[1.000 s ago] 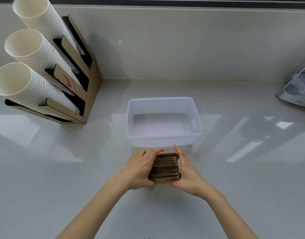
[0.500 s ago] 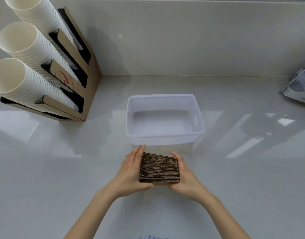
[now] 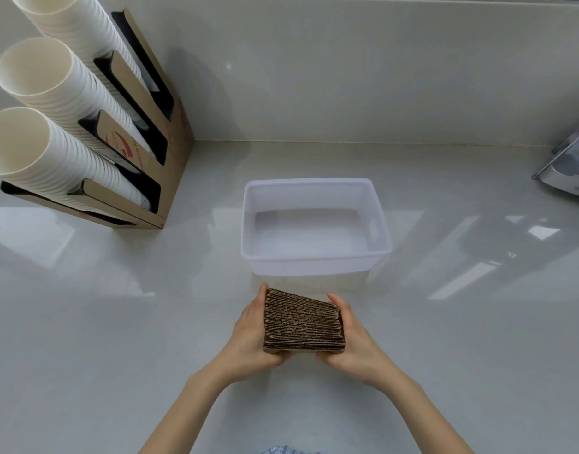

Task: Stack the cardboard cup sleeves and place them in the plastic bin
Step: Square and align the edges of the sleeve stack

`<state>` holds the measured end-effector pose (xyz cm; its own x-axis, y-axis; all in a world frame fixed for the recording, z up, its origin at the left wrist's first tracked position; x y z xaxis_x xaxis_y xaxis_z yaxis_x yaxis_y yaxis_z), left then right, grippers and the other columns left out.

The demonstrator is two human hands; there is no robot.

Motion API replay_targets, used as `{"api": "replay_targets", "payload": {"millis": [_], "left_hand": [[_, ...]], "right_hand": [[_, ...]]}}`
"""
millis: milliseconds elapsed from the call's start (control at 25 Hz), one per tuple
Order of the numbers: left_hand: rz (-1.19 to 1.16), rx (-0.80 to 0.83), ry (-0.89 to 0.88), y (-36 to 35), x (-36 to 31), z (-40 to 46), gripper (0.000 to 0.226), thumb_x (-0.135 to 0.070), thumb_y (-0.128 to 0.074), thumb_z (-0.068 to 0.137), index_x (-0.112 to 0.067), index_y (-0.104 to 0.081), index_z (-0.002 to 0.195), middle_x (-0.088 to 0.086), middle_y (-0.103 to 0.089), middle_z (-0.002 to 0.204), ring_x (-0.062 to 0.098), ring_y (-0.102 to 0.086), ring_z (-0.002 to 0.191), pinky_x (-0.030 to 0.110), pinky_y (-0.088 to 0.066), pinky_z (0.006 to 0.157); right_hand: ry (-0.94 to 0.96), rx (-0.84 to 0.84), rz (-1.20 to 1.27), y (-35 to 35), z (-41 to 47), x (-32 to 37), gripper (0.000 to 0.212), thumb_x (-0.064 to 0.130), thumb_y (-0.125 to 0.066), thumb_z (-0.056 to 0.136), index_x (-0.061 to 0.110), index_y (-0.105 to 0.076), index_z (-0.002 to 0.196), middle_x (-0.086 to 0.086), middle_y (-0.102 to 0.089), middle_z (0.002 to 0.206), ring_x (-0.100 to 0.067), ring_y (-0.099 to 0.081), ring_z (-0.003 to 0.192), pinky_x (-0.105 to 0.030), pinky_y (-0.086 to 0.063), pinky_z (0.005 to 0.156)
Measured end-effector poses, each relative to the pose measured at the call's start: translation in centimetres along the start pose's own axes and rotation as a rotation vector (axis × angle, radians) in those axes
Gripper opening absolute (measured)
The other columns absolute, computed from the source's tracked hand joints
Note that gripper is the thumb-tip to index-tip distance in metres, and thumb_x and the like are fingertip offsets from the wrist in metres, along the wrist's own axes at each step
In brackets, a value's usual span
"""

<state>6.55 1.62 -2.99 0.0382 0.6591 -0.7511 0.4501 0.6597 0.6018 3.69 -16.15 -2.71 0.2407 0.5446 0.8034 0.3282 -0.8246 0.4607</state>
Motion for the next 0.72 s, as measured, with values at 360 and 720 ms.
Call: {"api": "replay_targets", "payload": {"millis": [360,720], "left_hand": [[-0.146,-0.15,-0.026,-0.4,-0.6,-1.0,0.082,-0.035,-0.068,0.062,-0.041,-0.02,0.128,-0.023,-0.038,0.121,-0.013,-0.036,0.114,0.006,-0.024,0.099],[-0.489,-0.279,0.182,-1.8,-1.1,-0.8,0.055,-0.041,-0.048,0.086,-0.018,-0.033,0.133,0.0,-0.044,0.131,0.016,-0.041,0.125,0.023,-0.03,0.1]], "right_hand": [[-0.017,-0.073,0.031,-0.2,0.4,0.2,0.109,0.018,-0.074,0.068,0.013,0.001,0.146,0.0,-0.034,0.146,-0.014,-0.042,0.129,-0.012,-0.029,0.097],[-0.036,-0.124,0.071,-0.7,0.1,0.1,0.114,0.03,-0.073,0.062,0.017,0.002,0.146,0.001,-0.025,0.152,-0.014,-0.035,0.135,-0.016,-0.027,0.103]]}}
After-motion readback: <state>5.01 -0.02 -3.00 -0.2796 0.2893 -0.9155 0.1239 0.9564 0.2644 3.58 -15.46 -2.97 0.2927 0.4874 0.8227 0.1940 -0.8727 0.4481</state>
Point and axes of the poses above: each hand's wrist, its own z-axis towards the middle knuckle, its own y-axis out of the back of the hand, x = y × z, the point moved 3 cm from there along z, towards the middle knuckle
